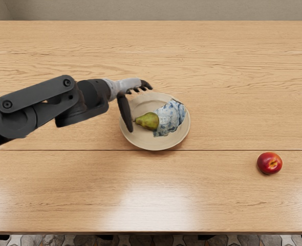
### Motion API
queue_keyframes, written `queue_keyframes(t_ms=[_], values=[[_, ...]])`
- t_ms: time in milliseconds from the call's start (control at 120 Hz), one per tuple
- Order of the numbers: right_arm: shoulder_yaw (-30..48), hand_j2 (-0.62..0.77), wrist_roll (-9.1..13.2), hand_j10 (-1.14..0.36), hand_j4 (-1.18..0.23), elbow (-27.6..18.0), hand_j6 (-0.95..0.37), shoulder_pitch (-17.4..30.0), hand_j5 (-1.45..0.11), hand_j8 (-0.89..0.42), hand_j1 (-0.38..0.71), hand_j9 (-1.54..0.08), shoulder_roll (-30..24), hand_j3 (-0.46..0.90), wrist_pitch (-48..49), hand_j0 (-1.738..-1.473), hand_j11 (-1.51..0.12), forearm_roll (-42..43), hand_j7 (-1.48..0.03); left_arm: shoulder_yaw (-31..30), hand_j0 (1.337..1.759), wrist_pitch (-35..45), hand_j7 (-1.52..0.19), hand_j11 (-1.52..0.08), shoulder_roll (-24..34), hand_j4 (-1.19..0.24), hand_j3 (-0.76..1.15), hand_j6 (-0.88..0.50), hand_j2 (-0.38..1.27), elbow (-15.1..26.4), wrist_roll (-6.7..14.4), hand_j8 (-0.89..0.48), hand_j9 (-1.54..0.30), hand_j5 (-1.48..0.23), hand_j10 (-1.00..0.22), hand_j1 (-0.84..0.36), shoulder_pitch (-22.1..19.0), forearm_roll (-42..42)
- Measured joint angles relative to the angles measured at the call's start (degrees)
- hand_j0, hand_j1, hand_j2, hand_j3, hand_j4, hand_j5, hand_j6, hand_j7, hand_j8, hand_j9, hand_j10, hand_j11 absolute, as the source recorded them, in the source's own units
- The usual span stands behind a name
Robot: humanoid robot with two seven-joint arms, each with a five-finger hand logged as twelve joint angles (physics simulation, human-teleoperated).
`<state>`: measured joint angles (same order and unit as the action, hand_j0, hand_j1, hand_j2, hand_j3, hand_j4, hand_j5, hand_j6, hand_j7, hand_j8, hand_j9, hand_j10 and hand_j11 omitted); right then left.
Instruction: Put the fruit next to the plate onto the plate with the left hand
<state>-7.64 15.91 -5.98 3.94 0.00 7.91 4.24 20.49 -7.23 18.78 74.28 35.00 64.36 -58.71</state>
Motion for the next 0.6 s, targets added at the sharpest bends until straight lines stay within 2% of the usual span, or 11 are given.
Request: queue_keyframes(t_ms=[142,325,475,600], values=[[0.00,0.00,0.00,0.00,0.00,0.00,0.00,-0.09,0.00,0.00,-0.35,0.00,0.00,0.00,0.00,-1.658,0.00,0.03,0.00,3.13,1.658,-3.43,-0.11,-0.11,7.16,-0.08,0.00,-0.06,0.04,0.13,0.00,-0.07,-0.11,-0.11,-0.08,0.26,0.00,11.81],[0.00,0.00,0.00,0.00,0.00,0.00,0.00,-0.15,0.00,0.00,-0.35,0.00,0.00,0.00,0.00,-1.658,0.00,0.05,0.00,7.35,1.658,-15.22,-0.06,-0.06,17.37,-0.05,0.00,-0.04,0.02,0.23,0.00,-0.04,-0.06,-0.06,-0.05,0.30,-0.20,25.06],[0.00,0.00,0.00,0.00,0.00,-0.05,0.00,-0.16,0.00,0.00,-0.35,0.00,0.00,0.00,0.00,-1.658,0.00,0.06,0.00,8.57,1.658,-23.47,-0.04,-0.04,22.93,-0.03,0.00,-0.03,0.01,0.24,0.00,-0.03,-0.04,-0.04,-0.03,0.31,-0.29,31.49],[0.00,0.00,0.00,0.00,0.00,-0.08,0.00,-0.16,0.00,0.00,-0.35,0.00,0.00,0.00,0.00,-1.658,0.00,0.05,0.00,8.80,1.658,-26.49,-0.04,-0.04,26.11,-0.03,0.00,-0.03,0.01,0.22,0.00,-0.03,-0.04,-0.04,-0.03,0.32,-0.38,35.41]])
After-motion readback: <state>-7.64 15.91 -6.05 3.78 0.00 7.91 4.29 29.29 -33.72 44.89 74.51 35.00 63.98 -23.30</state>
